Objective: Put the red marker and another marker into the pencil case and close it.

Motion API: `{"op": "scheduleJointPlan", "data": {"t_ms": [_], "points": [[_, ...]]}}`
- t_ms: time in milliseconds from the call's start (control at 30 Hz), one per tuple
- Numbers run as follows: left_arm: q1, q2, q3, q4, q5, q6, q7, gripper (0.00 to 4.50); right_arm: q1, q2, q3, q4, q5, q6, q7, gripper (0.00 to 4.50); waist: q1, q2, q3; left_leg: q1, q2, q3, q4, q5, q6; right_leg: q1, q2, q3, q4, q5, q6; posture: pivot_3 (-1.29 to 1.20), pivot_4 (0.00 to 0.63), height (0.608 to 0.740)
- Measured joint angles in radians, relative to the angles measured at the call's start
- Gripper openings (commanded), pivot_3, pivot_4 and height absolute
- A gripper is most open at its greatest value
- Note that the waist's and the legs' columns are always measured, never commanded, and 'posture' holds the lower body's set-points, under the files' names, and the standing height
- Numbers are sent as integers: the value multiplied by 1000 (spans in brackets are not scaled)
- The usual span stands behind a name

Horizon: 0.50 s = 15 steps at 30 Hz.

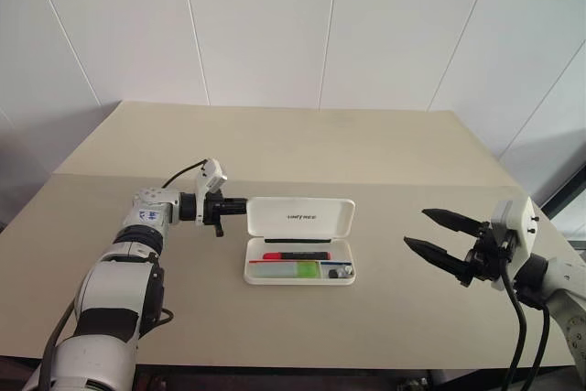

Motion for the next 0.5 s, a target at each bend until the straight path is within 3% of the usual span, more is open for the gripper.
{"op": "scheduleJointPlan", "data": {"t_ms": [233,500], "points": [[-14,-2,20,-1,-7,58,-191,15,17,-22,-12,1,53,7,34,4500,-1,0,0,0,0,0,-1,0,0,0,0,0,0,0,0,0,150,740],[-13,4,-56,-44,-30,58,-192,15,7,-85,-46,95,137,9,196,4500,0,0,0,0,0,0,0,0,0,0,0,0,0,0,0,0,150,740]]}}
